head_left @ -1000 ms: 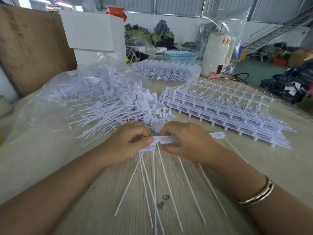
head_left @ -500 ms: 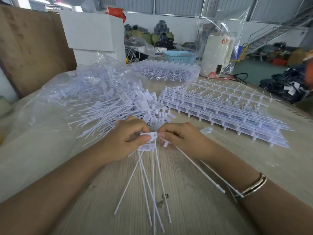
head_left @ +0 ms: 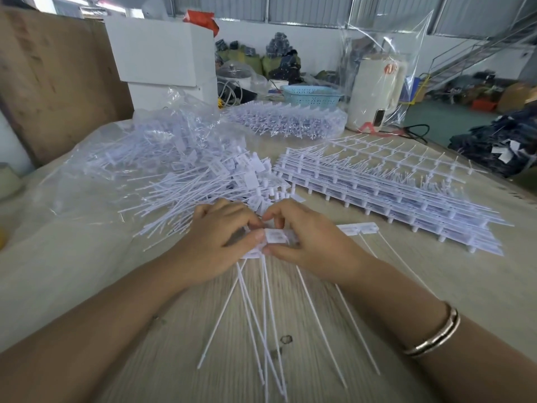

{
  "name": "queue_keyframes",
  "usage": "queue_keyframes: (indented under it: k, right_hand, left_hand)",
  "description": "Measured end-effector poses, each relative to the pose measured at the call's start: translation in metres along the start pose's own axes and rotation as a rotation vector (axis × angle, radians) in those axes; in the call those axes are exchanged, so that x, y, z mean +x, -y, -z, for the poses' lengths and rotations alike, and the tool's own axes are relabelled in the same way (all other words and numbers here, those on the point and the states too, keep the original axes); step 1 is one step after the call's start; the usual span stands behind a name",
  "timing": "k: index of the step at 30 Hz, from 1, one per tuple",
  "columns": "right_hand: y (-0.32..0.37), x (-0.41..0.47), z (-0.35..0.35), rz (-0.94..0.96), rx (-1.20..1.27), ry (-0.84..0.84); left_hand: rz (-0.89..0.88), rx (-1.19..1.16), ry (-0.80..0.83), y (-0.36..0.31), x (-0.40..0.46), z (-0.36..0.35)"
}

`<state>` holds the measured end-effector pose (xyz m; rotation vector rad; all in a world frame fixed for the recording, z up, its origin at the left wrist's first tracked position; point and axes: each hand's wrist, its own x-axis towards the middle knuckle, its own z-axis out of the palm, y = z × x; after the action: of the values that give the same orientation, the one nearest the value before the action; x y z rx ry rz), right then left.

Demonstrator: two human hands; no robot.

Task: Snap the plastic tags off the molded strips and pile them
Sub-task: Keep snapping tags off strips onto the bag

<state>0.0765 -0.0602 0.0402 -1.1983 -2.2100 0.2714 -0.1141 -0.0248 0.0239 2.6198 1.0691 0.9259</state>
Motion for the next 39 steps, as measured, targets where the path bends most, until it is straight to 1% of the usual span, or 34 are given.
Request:
queue_keyframes:
  k: [2, 3, 5, 8, 10, 12, 14, 17, 19, 21, 23, 26, 28, 30, 31, 33, 34, 37, 39]
  right_hand:
    - [0.003, 0.0, -0.002, 0.013, -0.018, -0.014]
    - [0.005, 0.0, -0.003, 0.013, -0.023, -0.019]
    - [0.006, 0.0, -0.004, 0.003, -0.015, -0.013]
    - [0.0, -0.001, 0.006, -0.002, 0.081, 0.1]
    - [-0.009, -0.003, 0.018, -0.001, 0.103, 0.162]
    - [-0.017, -0.006, 0.026, -0.03, 0.061, 0.173]
    - [-0.019, -0.006, 0.026, -0.067, -0.003, 0.152]
    - [-0.017, -0.002, 0.019, -0.046, -0.172, 0.083]
    - [-0.017, -0.001, 0.017, -0.028, -0.204, 0.049]
    - [-0.017, -0.001, 0.016, -0.018, -0.147, 0.044]
    - [-0.016, -0.002, 0.017, -0.016, -0.088, 0.074]
    - [-0.015, -0.001, 0.016, -0.048, 0.019, 0.1]
    - [-0.014, -0.001, 0.016, -0.11, 0.164, 0.121]
    - [-0.017, -0.002, 0.018, -0.215, 0.321, 0.098]
    - [-0.021, -0.003, 0.021, -0.267, 0.369, 0.066]
    - [-0.029, -0.007, 0.028, -0.306, 0.374, 0.024]
    - [-0.031, -0.009, 0.029, -0.289, 0.35, 0.033]
    - [-0.025, -0.007, 0.021, -0.177, 0.223, 0.121]
    - [-0.019, -0.002, 0.012, -0.114, 0.135, 0.134]
  left_hand:
    - [0.034, -0.143, 0.003, -0.005, 0.0, -0.004]
    - [0.055, -0.175, 0.004, -0.009, 0.0, -0.006]
    - [0.054, -0.152, -0.002, -0.013, 0.002, -0.007]
    - [0.043, -0.189, -0.014, -0.014, 0.004, -0.005]
    - [0.08, -0.241, -0.016, -0.011, 0.004, -0.003]
    - [0.13, -0.283, -0.007, -0.007, 0.004, -0.002]
    - [0.14, -0.28, 0.003, -0.005, 0.003, -0.002]
    - [0.084, -0.237, 0.03, -0.003, 0.002, -0.002]
    - [0.056, -0.25, 0.027, -0.003, 0.003, 0.001]
    - [0.034, -0.24, 0.02, -0.001, 0.004, 0.005]
    - [0.018, -0.188, 0.028, 0.0, 0.004, 0.006]
    - [0.002, -0.176, 0.035, 0.0, 0.004, 0.006]
    - [-0.012, -0.207, 0.036, 0.0, 0.005, 0.006]
    - [-0.044, -0.257, 0.033, 0.0, 0.004, 0.008]
    - [-0.06, -0.294, 0.032, 0.0, 0.003, 0.009]
    - [-0.049, -0.345, 0.024, 0.002, 0.0, 0.012]
    - [-0.027, -0.325, 0.025, 0.003, -0.001, 0.013]
    - [0.022, -0.123, 0.066, 0.001, -0.002, 0.01]
    - [0.04, -0.02, 0.063, -0.002, -0.001, 0.007]
